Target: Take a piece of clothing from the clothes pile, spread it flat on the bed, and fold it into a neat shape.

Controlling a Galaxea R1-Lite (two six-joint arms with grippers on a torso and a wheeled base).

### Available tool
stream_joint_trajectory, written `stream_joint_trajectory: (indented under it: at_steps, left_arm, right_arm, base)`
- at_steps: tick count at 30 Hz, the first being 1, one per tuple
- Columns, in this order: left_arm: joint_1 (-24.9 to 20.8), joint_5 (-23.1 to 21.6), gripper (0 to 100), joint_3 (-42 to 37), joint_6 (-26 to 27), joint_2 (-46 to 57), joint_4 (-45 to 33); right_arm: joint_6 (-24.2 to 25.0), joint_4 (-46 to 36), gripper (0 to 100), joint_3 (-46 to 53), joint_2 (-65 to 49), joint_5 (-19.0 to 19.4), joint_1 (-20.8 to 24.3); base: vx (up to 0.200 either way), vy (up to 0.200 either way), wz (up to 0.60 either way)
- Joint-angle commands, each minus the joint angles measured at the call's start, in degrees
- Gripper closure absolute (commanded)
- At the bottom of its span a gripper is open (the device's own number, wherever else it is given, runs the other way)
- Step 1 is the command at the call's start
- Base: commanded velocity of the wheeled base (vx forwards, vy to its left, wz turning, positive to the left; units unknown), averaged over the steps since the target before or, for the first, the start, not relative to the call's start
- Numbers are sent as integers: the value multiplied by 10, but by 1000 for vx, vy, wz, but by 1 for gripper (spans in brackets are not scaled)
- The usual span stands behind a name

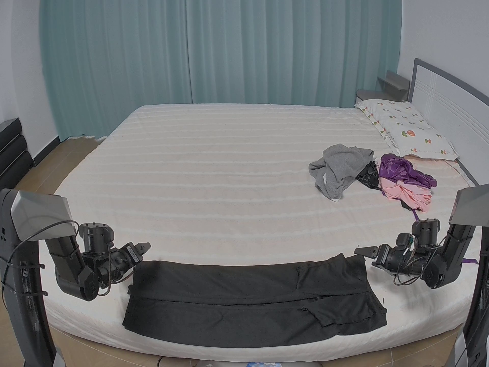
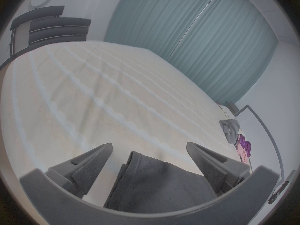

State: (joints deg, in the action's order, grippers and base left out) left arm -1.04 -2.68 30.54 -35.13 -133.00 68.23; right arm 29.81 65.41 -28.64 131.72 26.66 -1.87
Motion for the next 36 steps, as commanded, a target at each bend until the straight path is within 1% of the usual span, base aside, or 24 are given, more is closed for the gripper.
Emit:
stream_joint_trajectory:
  at_steps: [1,7,8,17,18,19,20,21,25,30,36]
  left_arm:
    - [-20,0,0,65,2,-17,-59]
    - [-24,6,0,67,5,-42,-57]
    - [-24,6,100,66,5,-42,-57]
    - [-19,16,100,53,-1,-42,-55]
    - [-17,36,100,55,-2,-44,-55]
    - [-17,38,100,55,-3,-44,-55]
    - [-12,58,100,60,-5,-44,-55]
    - [-9,63,100,62,-5,-43,-55]
    - [-5,66,100,62,-7,-42,-54]
    - [-2,68,100,62,-31,-40,-40]
    - [-1,66,100,63,-33,-44,-40]
  right_arm:
    - [8,0,0,-28,34,-8,-1]
    - [8,1,0,-32,44,-9,-3]
    - [8,1,0,-32,47,-9,-3]
    - [10,2,0,-49,61,-9,-9]
    - [11,2,0,-57,63,-8,-9]
    - [11,2,0,-57,63,-8,-9]
    - [11,5,0,-61,69,-9,-9]
    - [11,7,0,-63,71,-11,-8]
    - [11,7,0,-79,83,-27,-2]
    - [12,8,0,-89,87,-27,-2]
    - [12,8,0,-99,94,-28,5]
  base:
    - [0,0,0]
    - [0,0,0]
    - [0,0,0]
    - [0,0,0]
    - [0,0,0]
    - [0,0,0]
    - [0,0,0]
    - [0,0,0]
    - [0,0,0]
    - [0,0,0]
    - [0,0,0]
